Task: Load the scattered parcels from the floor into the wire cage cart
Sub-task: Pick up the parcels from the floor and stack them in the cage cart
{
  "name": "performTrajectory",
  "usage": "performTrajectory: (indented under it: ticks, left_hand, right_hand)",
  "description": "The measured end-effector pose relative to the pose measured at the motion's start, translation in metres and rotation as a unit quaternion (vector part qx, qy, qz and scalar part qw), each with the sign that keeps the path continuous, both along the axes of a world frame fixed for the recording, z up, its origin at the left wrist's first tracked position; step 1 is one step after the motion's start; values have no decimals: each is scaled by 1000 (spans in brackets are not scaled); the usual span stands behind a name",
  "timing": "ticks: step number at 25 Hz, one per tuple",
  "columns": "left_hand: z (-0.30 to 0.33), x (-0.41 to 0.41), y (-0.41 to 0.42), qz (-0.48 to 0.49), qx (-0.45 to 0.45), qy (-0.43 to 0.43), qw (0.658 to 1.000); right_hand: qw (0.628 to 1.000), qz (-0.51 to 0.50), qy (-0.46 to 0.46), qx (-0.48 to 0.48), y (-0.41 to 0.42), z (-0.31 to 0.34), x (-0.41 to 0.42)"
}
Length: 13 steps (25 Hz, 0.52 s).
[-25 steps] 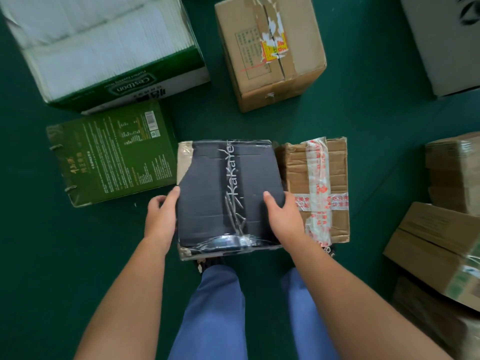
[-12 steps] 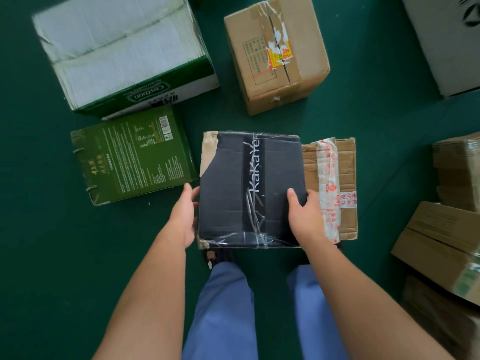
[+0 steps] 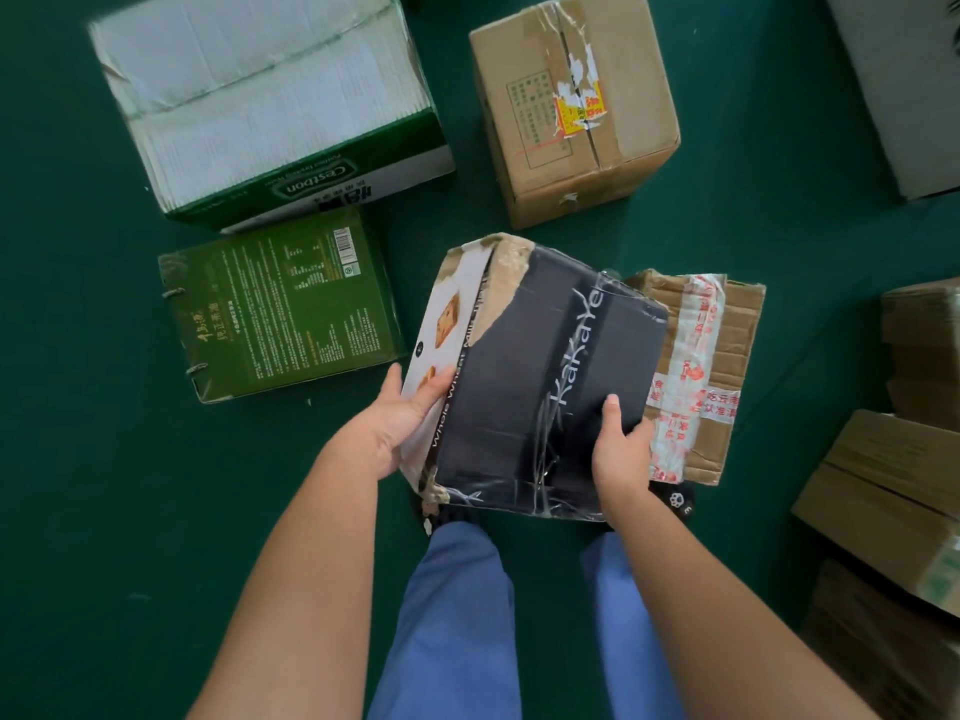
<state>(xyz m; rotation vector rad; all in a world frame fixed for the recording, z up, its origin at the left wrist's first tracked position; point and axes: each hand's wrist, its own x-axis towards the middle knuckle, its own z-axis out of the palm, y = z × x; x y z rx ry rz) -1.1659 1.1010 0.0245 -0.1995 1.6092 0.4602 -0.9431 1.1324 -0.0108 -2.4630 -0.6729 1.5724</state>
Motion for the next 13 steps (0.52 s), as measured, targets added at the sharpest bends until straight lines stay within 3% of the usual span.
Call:
performTrajectory:
  ticks: [4, 8, 13]
  left_hand:
    - [-8, -9, 6, -153, 29, 18, 988]
    - [-5, -7, -1, -189, 50, -13, 981]
    - [9, -2, -9, -206, -22, -86, 974]
  right_hand:
    - [1000, -23, -19, -6, -5, -12, -7]
    - [997, 22, -63, -38, -9, -14, -11]
    - [983, 118, -96, -105, -1, -9, -14]
